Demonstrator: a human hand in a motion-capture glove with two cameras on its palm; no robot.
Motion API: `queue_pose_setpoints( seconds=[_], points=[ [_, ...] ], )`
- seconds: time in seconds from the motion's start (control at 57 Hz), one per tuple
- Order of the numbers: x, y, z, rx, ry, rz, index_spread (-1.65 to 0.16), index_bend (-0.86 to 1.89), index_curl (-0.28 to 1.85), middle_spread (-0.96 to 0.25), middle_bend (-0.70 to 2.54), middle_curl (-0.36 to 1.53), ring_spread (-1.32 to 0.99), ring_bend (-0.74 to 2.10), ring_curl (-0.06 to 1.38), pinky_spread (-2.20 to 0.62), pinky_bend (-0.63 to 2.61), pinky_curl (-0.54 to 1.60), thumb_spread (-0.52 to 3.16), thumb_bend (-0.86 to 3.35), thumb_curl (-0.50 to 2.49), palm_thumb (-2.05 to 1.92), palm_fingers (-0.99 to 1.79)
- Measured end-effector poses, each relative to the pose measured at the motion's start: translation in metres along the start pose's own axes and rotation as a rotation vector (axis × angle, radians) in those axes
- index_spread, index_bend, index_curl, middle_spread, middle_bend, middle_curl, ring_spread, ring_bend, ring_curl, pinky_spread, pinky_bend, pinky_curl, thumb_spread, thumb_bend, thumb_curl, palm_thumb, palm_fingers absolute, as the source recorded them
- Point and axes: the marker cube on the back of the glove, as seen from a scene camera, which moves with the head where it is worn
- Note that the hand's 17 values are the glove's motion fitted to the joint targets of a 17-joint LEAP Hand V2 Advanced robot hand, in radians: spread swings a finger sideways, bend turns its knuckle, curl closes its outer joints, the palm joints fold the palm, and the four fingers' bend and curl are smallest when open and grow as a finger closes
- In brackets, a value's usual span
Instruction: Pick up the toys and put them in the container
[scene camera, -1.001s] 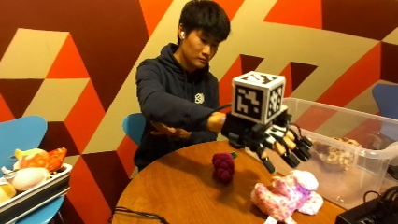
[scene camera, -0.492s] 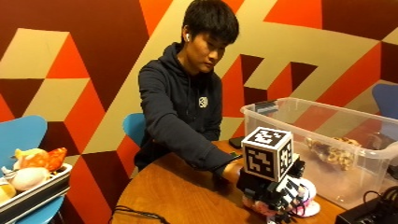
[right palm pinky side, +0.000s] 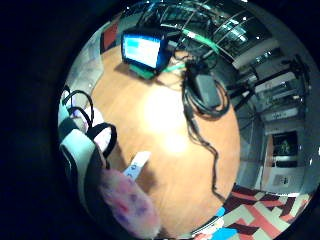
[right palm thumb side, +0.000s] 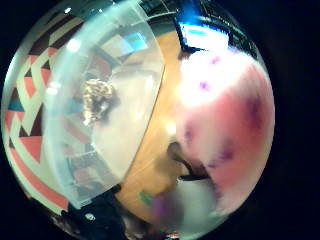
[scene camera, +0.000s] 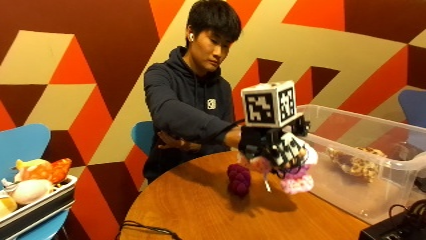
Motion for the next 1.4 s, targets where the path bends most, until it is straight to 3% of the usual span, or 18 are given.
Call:
queue_pose_setpoints(
  seconds=[0.281,0.492,0.527,0.632,0.755,0.808,0.86,1.018,1.106,1.229,1.404],
  points=[
    [-0.08,0.016,-0.128,0.159,-0.081,-0.138,-0.37,0.84,0.9,-0.21,1.37,0.82,-0.37,1.43,0.73,-0.4,1.17,0.59,0.39,0.05,0.9,0.59,1.07],
    [-0.171,0.029,-0.143,0.241,-0.18,-0.284,-0.38,0.77,1.01,-0.2,1.39,0.82,-0.38,1.41,0.72,-0.4,1.18,0.61,0.43,0.02,0.96,0.58,1.03],
    [-0.181,0.03,-0.136,0.225,-0.177,-0.312,-0.39,0.75,1.03,-0.2,1.38,0.82,-0.38,1.41,0.72,-0.4,1.19,0.61,0.44,0.02,0.97,0.57,1.02],
    [-0.207,0.03,-0.115,0.07,-0.243,-0.202,-0.39,0.6,1.07,-0.2,1.35,0.81,-0.38,1.4,0.72,-0.39,1.2,0.61,0.49,-0.01,0.98,0.56,0.9],
    [-0.217,0.039,-0.091,-0.151,-0.218,-0.257,-0.35,0.13,0.99,-0.19,1.24,0.76,-0.36,1.43,0.69,-0.35,1.23,0.59,0.86,-0.09,0.83,0.27,0.52],
    [-0.215,0.044,-0.092,-0.179,-0.226,-0.289,-0.32,0.08,0.92,-0.17,1.02,0.71,-0.32,1.29,0.68,-0.27,1.25,0.62,0.93,-0.12,0.74,0.09,-0.06],
    [-0.206,0.047,-0.099,-0.166,-0.253,-0.305,-0.32,0.11,0.84,-0.13,0.82,0.63,-0.27,1.09,0.61,-0.19,1.21,0.56,0.96,-0.09,0.68,0.01,-0.27],
    [-0.163,0.074,-0.121,-0.202,-0.345,-0.415,-0.28,0.15,0.72,-0.08,0.6,0.52,-0.18,0.74,0.44,-0.06,1.05,0.45,1.07,-0.03,0.57,-0.01,-0.21],
    [-0.129,0.098,-0.137,-0.23,-0.435,-0.406,-0.27,0.14,0.67,-0.07,0.54,0.49,-0.16,0.66,0.4,-0.03,0.99,0.42,1.11,-0.01,0.53,0.02,-0.16],
    [-0.078,0.13,-0.131,-0.261,-0.27,-0.359,-0.26,0.13,0.6,-0.06,0.49,0.47,-0.14,0.59,0.37,-0.01,0.93,0.39,1.13,-0.01,0.49,0.06,-0.11],
    [-0.015,0.153,-0.078,-0.486,0.023,-0.172,-0.26,0.08,0.5,-0.06,0.36,0.43,-0.1,0.45,0.33,0.01,0.93,0.38,1.27,0.11,0.49,0.31,-0.22]
  ],
)
